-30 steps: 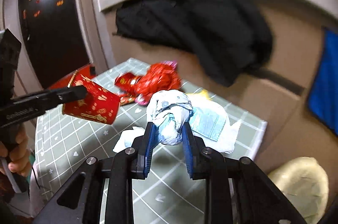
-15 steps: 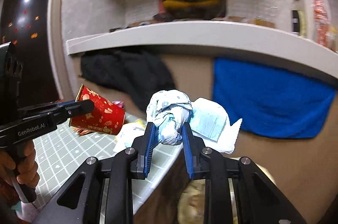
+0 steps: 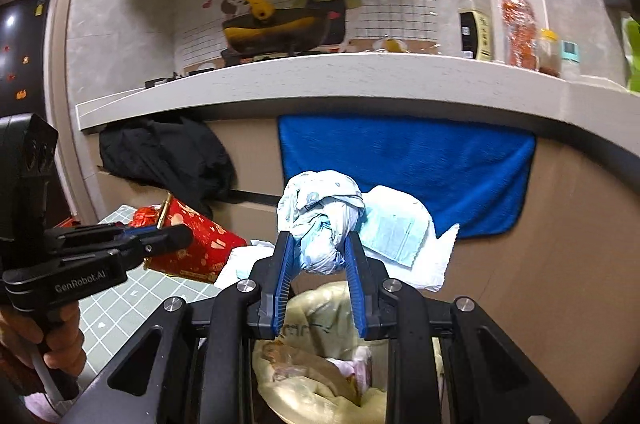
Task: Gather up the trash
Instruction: 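Carry the red cup and tissue up over the yellow-lined bin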
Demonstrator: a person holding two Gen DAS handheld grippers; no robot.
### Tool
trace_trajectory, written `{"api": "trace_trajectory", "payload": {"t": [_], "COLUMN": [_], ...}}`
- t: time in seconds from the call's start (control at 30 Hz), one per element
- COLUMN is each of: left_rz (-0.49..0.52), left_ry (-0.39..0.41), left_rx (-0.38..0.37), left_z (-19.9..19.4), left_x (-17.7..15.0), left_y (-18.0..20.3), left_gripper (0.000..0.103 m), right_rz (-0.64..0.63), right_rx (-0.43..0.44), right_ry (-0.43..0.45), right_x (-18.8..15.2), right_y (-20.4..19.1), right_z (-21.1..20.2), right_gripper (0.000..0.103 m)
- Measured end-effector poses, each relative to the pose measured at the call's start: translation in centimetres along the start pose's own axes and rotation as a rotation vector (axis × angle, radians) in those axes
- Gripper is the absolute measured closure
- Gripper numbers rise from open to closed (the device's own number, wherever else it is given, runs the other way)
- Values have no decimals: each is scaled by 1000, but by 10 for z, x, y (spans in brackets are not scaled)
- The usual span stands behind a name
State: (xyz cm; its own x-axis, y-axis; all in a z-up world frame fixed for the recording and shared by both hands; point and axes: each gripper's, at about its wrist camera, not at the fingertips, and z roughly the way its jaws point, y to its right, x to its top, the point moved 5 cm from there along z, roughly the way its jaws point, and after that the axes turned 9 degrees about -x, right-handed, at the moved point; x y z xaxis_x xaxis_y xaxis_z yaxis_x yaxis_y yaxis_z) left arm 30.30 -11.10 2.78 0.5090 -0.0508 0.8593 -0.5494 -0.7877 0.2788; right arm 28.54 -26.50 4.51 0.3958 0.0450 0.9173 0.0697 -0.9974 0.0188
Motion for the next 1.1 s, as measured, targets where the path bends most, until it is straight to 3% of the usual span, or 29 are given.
{"api": "trace_trajectory", "payload": {"t": [0.43,1.1], "left_rz": [-12,-49], "left_ry": [-86,-175], "left_rx": [-29,-19], "left_z": [47,84], "left_x": [-22,-46], "left_y": [5,-12], "left_gripper": [98,98], "right_rz": [66,102], "right_rx": [-22,-8], "right_ry": [-64,-201], "right_x": [-33,-69], "right_y": [33,40], "right_z": [20,71], "right_gripper": [80,80]}}
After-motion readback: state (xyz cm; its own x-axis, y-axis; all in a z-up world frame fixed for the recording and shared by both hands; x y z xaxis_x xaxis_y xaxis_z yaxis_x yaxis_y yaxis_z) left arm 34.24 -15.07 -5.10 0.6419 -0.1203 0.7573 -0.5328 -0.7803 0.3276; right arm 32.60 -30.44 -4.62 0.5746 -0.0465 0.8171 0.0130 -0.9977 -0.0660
